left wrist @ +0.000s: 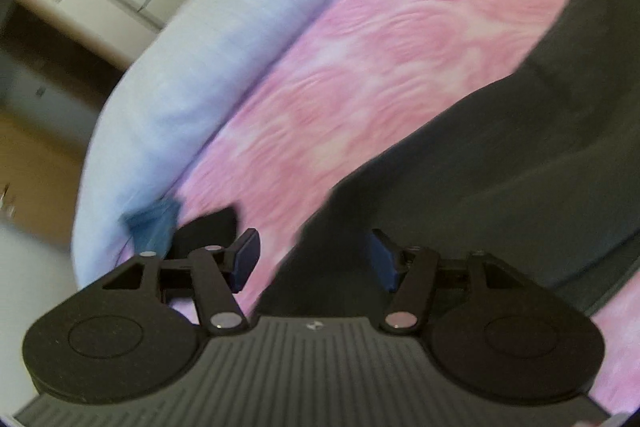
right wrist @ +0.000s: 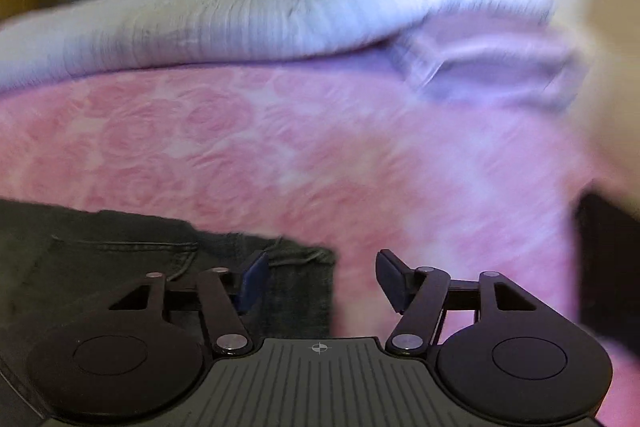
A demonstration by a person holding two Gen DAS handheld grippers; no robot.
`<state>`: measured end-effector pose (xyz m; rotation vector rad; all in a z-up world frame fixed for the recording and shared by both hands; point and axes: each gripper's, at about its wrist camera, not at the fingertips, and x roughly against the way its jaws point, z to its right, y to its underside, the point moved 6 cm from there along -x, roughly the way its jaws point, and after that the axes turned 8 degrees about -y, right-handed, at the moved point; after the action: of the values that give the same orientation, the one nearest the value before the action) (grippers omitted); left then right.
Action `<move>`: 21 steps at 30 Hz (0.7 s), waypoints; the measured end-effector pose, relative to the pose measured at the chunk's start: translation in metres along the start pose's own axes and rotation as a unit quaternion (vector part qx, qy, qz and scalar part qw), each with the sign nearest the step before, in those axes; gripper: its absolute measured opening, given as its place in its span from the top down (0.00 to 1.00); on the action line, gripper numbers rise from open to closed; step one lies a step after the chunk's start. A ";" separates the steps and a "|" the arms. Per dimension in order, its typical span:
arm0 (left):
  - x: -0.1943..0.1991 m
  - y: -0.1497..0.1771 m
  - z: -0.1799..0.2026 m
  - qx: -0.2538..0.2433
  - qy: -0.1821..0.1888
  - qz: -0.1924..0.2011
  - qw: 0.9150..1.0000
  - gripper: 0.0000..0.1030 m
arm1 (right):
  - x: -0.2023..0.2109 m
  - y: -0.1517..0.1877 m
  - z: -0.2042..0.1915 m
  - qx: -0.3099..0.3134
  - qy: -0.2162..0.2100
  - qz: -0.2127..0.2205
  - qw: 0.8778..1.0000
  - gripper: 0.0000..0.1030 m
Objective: Fold clothes
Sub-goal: 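Open both grippers and release the folded dark grey jeans on the bed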
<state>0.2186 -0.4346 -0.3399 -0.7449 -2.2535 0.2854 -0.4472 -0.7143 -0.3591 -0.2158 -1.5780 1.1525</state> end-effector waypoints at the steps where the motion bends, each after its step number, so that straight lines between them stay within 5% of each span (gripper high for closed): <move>1: 0.003 0.010 -0.010 0.009 -0.007 -0.002 1.000 0.39 | 0.011 -0.002 -0.009 0.013 0.005 0.011 1.000 0.38; 7: 0.024 0.066 -0.031 0.032 -0.019 0.024 0.999 0.39 | 0.059 0.000 -0.095 0.042 -0.072 0.073 0.994 0.36; 12: 0.037 0.083 0.004 0.006 0.025 0.075 0.997 0.37 | 0.069 0.016 -0.195 0.091 -0.161 0.075 0.980 0.35; 21: 0.009 0.105 0.015 0.035 0.101 0.081 0.991 0.36 | 0.070 0.041 -0.337 0.204 -0.253 0.060 0.944 0.34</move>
<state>0.2474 -0.3447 -0.3882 -0.8812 -1.9879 0.3480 -0.2103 -0.4618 -0.3755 0.2872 -1.7299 1.6964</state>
